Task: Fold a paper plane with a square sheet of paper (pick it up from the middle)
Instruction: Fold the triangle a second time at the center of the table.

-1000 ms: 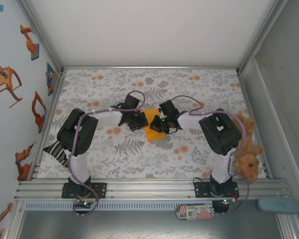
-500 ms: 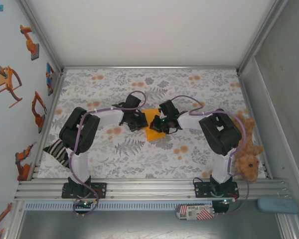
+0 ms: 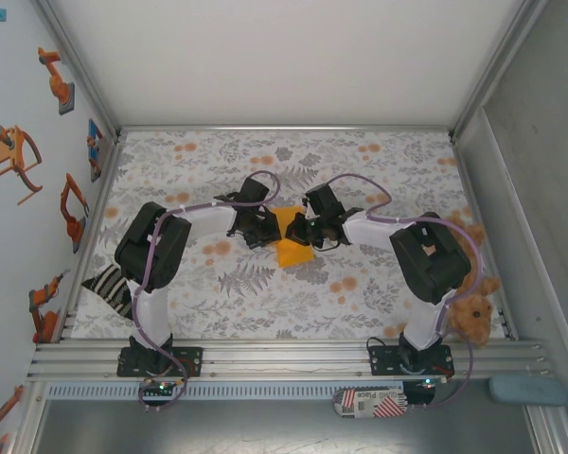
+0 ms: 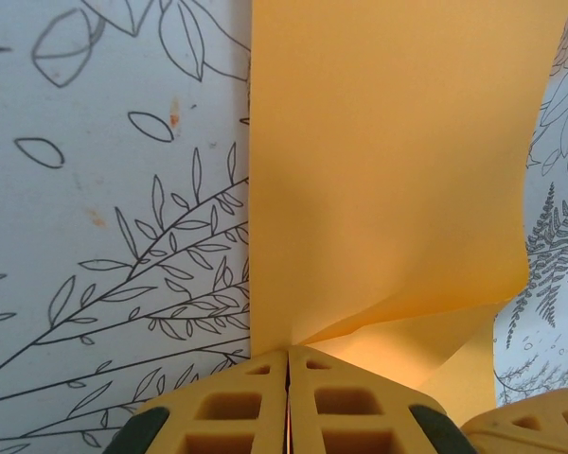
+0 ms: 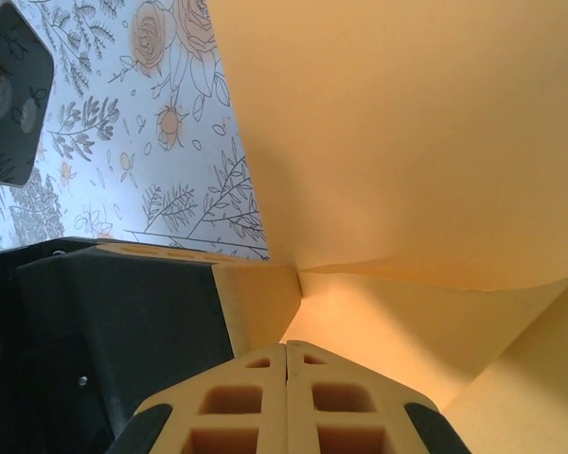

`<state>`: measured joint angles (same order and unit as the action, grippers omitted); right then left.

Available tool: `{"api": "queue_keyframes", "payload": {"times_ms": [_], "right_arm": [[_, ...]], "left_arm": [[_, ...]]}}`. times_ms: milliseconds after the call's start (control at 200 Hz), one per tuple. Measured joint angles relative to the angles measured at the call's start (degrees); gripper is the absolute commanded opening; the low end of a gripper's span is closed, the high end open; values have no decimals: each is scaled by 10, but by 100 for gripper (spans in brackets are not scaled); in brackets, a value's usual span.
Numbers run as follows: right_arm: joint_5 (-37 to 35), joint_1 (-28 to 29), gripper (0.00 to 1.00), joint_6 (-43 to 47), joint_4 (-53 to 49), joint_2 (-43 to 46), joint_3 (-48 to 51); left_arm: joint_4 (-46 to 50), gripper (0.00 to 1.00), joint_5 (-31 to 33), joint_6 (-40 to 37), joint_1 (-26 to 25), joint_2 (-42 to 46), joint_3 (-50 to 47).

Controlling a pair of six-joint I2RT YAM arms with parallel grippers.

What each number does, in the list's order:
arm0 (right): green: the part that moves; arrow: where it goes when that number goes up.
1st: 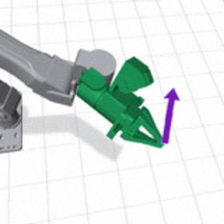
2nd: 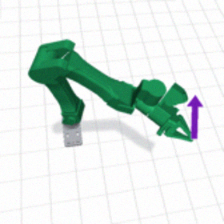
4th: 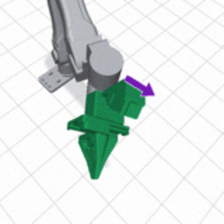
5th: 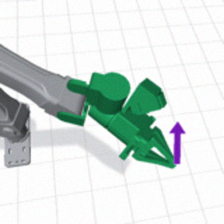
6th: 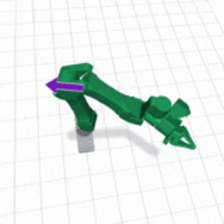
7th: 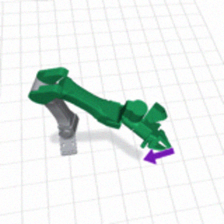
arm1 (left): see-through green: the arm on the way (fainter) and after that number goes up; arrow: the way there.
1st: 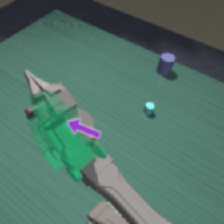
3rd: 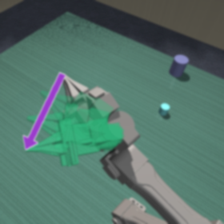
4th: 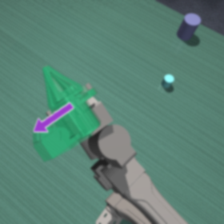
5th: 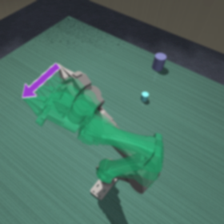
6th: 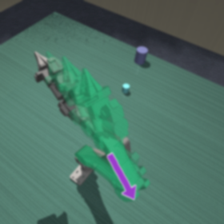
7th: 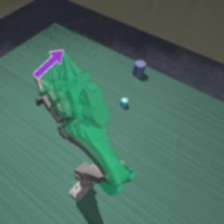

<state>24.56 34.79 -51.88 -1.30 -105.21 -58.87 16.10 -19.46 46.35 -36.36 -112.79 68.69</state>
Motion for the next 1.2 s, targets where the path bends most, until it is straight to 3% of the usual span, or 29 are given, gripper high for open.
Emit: {"api": "queue_keyframes", "payload": {"times_ms": [436,621,801,976,1202], "right_arm": [[-2,-23,0,14,-5,-32,11],[19,-39,0,14,43,-30,41],[28,-67,0,9,76,-11,76],[-9,-92,0,9,53,18,89],[-13,-87,0,10,45,53,86]], "left_arm": [[18,7,0,-2,0,-8,13],[26,3,3,-3,0,-11,18],[21,1,0,-3,0,-13,18],[22,1,0,-4,0,-14,21],[28,2,-1,-7,0,-16,25]]}}
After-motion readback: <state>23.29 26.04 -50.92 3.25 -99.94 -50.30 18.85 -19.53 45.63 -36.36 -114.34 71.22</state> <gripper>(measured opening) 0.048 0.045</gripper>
